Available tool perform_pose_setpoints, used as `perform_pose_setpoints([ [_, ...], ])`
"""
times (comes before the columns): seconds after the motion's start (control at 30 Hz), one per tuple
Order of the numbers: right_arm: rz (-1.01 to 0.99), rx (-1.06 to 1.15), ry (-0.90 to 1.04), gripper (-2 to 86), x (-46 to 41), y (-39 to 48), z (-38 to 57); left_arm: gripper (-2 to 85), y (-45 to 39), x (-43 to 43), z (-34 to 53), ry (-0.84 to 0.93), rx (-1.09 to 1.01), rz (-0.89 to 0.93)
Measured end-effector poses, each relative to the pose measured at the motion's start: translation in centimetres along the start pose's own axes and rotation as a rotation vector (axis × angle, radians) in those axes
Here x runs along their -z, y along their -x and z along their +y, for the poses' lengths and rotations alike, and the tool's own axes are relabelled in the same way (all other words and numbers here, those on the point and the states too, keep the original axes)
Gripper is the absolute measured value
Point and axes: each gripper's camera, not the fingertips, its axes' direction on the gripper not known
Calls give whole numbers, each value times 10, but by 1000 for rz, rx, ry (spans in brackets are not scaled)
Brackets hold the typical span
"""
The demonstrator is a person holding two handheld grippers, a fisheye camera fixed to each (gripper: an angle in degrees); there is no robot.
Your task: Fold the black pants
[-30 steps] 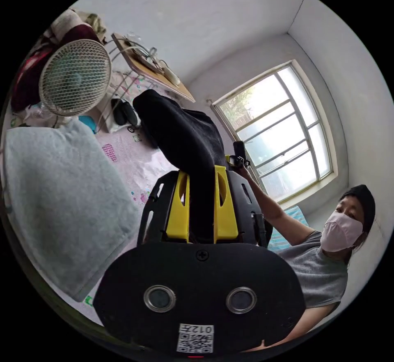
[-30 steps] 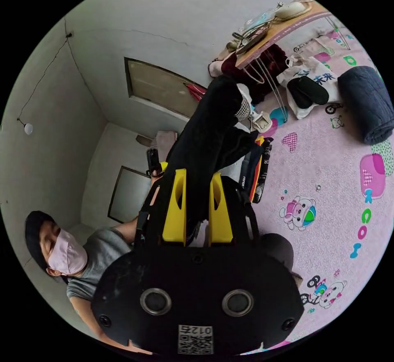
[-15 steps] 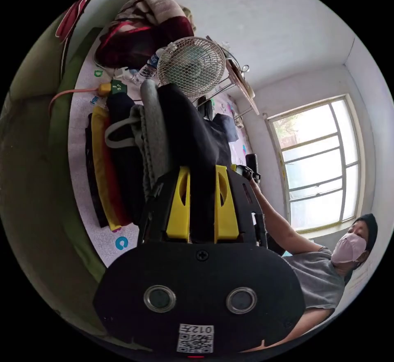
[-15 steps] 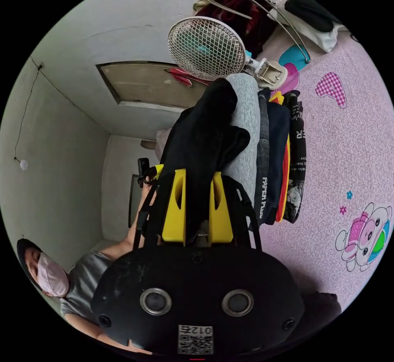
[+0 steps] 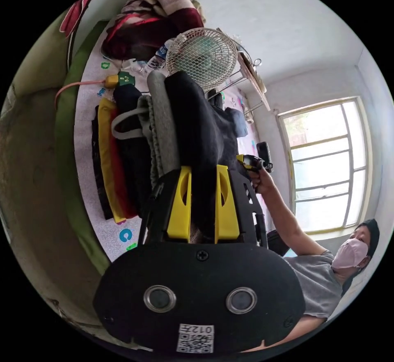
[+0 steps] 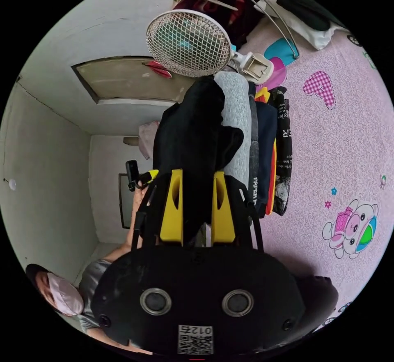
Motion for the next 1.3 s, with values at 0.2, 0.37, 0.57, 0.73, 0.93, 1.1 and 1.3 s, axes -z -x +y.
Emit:
perform_pose_setpoints([
  [0.2,-97,-8,-190,132,67,-57,37,84,-40,-6,46,-67,-36,-42],
  [0.37,-125,2,-148,159,106,-86,75,60,-112,13,91,-220,-125,-254],
  [0.57,-173,36,-84,147,119,-104,86,30,-243,-38,103,-226,-394,-491],
  [0.73,-134,78,-62,112,134,-105,85,13,-283,-129,70,-74,-465,-544],
  [0.93,69,177,-120,62,158,-114,85,3,-274,-231,50,85,-497,-913],
  [1.1,-78,110,-171,60,160,-144,97,-1,-243,-249,72,63,-533,-872],
  [1.3,-176,71,-203,74,194,-152,104,1,-235,-258,88,55,-548,-804],
])
